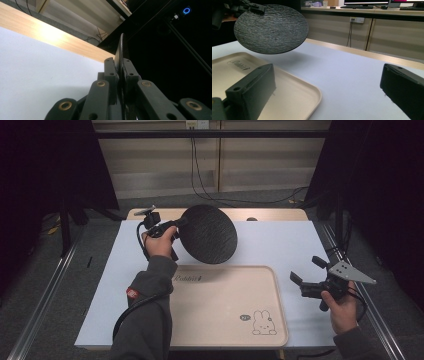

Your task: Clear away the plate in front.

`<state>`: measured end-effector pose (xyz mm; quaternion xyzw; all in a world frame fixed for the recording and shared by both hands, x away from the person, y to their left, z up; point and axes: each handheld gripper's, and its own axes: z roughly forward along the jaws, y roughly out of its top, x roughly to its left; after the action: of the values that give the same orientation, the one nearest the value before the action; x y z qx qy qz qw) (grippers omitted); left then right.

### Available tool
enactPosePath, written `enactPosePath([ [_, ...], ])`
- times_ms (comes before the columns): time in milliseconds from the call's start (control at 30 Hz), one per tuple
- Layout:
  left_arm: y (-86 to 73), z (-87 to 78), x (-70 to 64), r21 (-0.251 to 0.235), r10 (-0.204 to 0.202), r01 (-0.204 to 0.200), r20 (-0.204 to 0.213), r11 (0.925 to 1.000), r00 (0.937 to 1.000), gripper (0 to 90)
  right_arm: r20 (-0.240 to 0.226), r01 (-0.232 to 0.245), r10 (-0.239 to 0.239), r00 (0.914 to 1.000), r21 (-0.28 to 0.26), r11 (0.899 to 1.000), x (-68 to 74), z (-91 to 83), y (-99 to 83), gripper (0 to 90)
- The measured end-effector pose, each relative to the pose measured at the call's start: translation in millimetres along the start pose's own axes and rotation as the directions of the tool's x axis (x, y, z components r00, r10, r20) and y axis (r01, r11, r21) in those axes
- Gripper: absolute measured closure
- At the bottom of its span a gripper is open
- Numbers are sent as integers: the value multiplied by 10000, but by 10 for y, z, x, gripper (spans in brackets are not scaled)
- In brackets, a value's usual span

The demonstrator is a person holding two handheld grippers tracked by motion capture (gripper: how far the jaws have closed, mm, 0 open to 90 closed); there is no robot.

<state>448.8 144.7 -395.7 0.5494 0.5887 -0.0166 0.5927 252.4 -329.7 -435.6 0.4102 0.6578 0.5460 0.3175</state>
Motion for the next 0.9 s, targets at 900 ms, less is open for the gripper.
enactPosePath([
  [900,-226,-382,26,1087,103,-216,1040,9938,9945,849,-50,127,-126,9999,188,9997,9,1,-13,0],
])
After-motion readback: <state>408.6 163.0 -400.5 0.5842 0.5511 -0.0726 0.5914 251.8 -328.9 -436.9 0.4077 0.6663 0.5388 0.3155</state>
